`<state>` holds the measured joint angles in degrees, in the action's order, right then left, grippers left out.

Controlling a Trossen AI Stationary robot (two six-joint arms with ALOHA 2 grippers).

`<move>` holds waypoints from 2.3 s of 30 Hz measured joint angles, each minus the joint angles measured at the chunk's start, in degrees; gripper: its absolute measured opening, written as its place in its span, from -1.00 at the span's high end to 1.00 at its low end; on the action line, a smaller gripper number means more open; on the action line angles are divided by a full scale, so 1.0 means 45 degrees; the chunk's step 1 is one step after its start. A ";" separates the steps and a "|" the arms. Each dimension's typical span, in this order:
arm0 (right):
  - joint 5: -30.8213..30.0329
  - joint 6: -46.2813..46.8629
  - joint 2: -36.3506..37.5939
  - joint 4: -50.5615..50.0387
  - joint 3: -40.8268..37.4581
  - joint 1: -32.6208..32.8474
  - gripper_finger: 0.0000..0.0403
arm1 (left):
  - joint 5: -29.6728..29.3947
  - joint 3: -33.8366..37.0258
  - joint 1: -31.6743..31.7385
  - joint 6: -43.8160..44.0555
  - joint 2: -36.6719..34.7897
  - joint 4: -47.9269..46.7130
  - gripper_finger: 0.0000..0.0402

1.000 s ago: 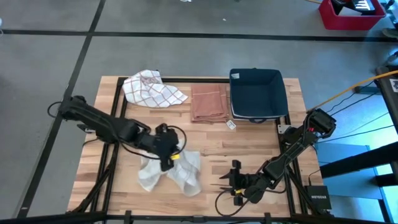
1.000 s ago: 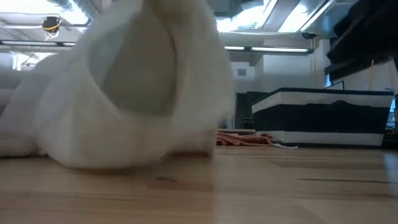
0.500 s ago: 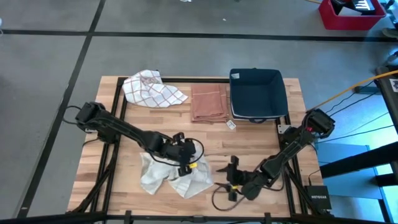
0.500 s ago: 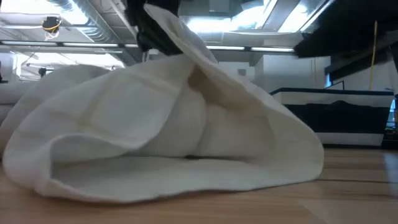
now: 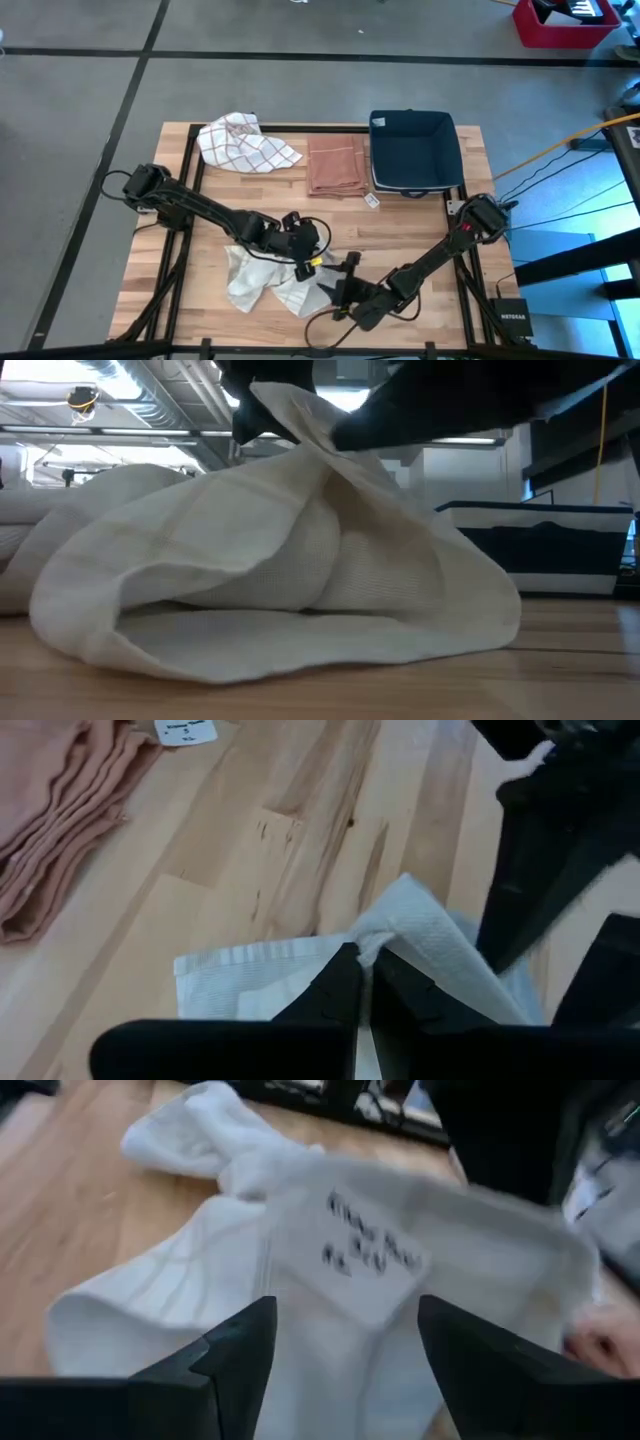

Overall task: Fold towel
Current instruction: Fold the bottom white towel

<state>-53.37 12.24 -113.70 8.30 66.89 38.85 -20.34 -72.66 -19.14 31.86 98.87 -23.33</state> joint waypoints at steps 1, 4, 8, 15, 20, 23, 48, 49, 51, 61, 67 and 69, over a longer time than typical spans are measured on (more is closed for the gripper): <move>-0.0115 -0.0292 -0.0202 -0.0054 0.0224 0.0001 -0.20 | -0.0005 0.0000 0.0000 -0.0073 0.0000 -0.0028 0.95; 0.0018 -0.0645 -0.0854 -0.0218 0.0813 0.0033 -0.17 | -0.0005 0.0000 0.0000 -0.0095 0.0000 -0.0022 0.95; -0.0189 -0.1193 -0.1221 -0.0700 0.1397 0.0194 -0.14 | -0.0005 0.0000 0.0000 -0.0078 0.0000 0.0005 0.95; -0.1354 -0.1495 -0.1859 -0.2144 0.1395 -0.0007 -0.12 | -0.0005 0.0000 -0.0027 -0.0168 0.0000 0.0076 0.95; -0.2146 -0.1634 -0.1829 -0.2176 0.1400 0.0041 -0.12 | -0.0005 0.0000 -0.0062 -0.0175 0.0000 0.0056 0.95; -0.4030 -0.2139 -0.1433 -0.2549 0.1405 0.0290 -0.12 | -0.0005 0.0000 -0.0095 -0.0175 0.0000 0.0043 0.95; -0.0955 -0.1115 -0.1022 -0.2819 0.1400 0.0049 -0.12 | -0.0005 0.0000 -0.0243 -0.0428 -0.0005 -0.0006 0.95; -0.1385 -0.1115 -0.1022 -0.2765 0.1400 -0.0021 -0.12 | -0.0005 0.0000 -0.0243 -0.0428 -0.0005 0.0000 0.95; -0.1362 -0.1114 -0.1022 -0.2755 0.1400 -0.0114 -0.12 | -0.0005 0.0000 -0.0243 -0.0428 -0.0005 -0.0007 0.95; -0.1404 -0.1448 -0.0556 -0.3124 0.1400 0.0067 0.61 | -0.0008 0.0000 -0.0338 -0.0556 -0.0005 0.0185 0.95; -0.2279 0.0771 0.1058 -0.6126 0.1400 0.0677 0.91 | -0.0001 0.0000 -0.0610 -0.1171 -0.0015 0.0651 0.95; -0.2516 0.2615 0.1692 -0.8159 0.1419 0.0950 0.96 | 0.0000 0.0000 -0.0669 -0.1171 -0.0015 0.0651 0.95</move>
<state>-64.70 24.01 -106.09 -28.41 73.28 43.13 -20.34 -72.66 -22.15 26.59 98.80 -20.40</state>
